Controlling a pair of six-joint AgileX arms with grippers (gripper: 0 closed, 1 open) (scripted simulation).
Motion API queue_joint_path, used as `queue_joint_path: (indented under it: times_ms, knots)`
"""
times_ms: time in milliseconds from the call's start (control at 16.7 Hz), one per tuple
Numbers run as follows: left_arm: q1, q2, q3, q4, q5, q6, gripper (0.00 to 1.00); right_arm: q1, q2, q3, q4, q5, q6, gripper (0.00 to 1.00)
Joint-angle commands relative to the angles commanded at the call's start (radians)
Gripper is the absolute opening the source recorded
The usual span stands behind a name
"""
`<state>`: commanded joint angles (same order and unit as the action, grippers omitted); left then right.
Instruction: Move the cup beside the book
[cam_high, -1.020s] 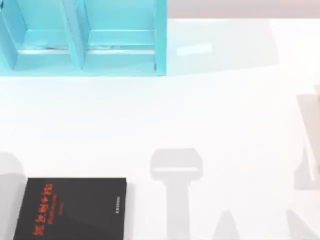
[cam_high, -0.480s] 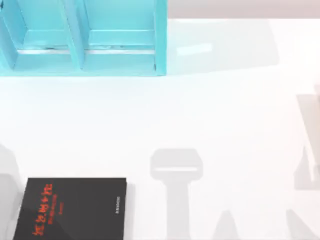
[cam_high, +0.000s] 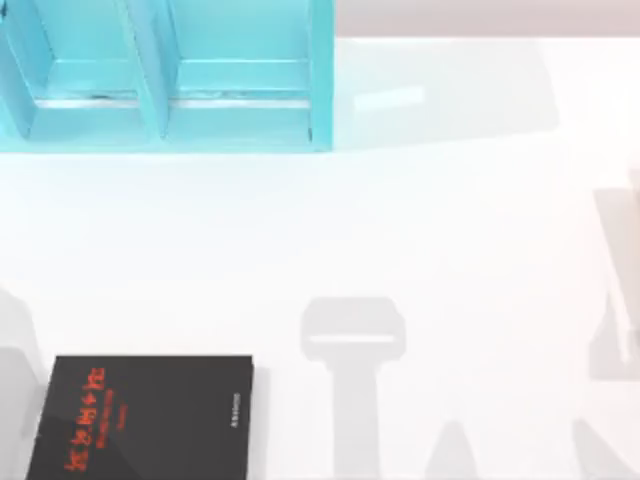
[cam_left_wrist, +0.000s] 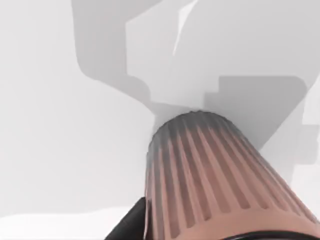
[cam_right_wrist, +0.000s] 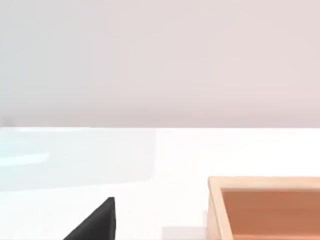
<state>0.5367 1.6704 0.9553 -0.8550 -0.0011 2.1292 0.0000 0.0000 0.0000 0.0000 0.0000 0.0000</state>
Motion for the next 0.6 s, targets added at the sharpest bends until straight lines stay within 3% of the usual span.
queue_joint_path:
  times_ms: [480, 600]
  knots:
    - [0.000, 0.000, 0.000, 0.000, 0.000, 0.000, 0.02, 0.000, 0.000, 0.000, 0.000, 0.000, 0.000, 1.00]
    - [0.000, 0.000, 0.000, 0.000, 0.000, 0.000, 0.00, 0.000, 0.000, 0.000, 0.000, 0.000, 0.000, 1.00]
